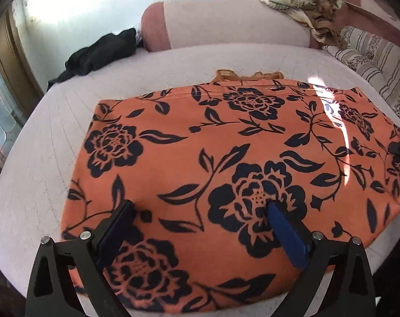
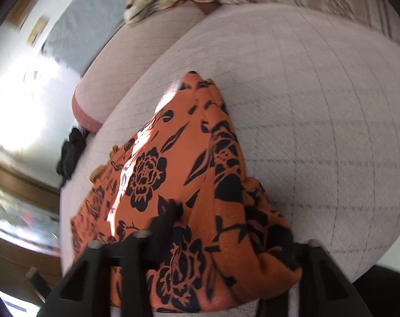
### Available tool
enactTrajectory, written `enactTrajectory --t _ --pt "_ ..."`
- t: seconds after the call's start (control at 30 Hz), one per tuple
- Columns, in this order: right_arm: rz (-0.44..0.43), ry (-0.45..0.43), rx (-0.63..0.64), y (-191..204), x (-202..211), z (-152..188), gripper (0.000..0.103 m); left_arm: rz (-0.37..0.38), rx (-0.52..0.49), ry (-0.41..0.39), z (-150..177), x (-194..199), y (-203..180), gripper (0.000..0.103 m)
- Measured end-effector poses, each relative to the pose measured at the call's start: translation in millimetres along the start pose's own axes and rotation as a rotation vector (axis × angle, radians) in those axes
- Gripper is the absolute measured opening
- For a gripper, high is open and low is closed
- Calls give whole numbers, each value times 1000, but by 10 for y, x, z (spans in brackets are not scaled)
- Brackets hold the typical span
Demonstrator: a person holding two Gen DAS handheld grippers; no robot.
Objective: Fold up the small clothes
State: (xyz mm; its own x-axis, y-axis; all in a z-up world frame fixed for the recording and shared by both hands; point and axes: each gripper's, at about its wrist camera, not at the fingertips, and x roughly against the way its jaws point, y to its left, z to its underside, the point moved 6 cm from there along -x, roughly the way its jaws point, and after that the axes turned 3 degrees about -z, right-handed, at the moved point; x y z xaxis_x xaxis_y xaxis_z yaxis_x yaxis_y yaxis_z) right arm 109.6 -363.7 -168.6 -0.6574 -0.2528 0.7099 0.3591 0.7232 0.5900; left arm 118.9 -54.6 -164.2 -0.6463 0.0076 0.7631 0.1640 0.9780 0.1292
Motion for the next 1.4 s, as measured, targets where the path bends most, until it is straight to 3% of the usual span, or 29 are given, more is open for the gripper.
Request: enactTrajectory --t 0.07,0.17,0.27,0.33,0.43,0.53,0.6,0.73,0.87,0.97,1.07,1.13,1.17,1.3,1.4 --pt "13 -37 81 240 103 -45 18 31 86 -89 -92 273 245 100" --pt "-18 -126 229 876 357 -124 15 21 241 -167 -120 646 834 100" --pt "-87 -190 404 1705 556 -23 15 -47 439 -234 34 923 1601 100" --pt "-114 -185 568 2316 537 238 15 -126 563 -250 219 975 2071 100" --pt "-140 -80 770 2973 141 867 15 -223 744 -197 603 878 2651 100" --pt "-124 129 860 3143 -563 1532 15 -243 907 -152 928 772 2959 99" --pt "-75 285 852 2996 -1076 1885 16 -218 899 -187 920 774 2982 99" --pt "-101 236 823 3145 -889 1726 15 -236 790 -199 834 774 2891 99" --pt "-143 145 806 3492 -535 1417 15 -192 779 -186 749 699 2762 99" --pt "-151 188 813 3599 -623 1626 16 -184 789 -187 730 668 2807 99" --pt "-64 346 864 3415 -1099 2068 39 -182 802 -181 764 648 2838 99" --pt "-144 288 862 3429 -1040 2171 72 -188 798 -186 791 672 2847 99" --pt "-186 294 842 3464 -968 2183 78 -193 795 -190 802 684 2854 99" --pt "-296 313 777 3513 -703 2091 81 -155 794 -205 801 719 2819 99" --pt "-343 287 687 3299 -483 1930 81 -45 740 -210 705 779 2614 99"
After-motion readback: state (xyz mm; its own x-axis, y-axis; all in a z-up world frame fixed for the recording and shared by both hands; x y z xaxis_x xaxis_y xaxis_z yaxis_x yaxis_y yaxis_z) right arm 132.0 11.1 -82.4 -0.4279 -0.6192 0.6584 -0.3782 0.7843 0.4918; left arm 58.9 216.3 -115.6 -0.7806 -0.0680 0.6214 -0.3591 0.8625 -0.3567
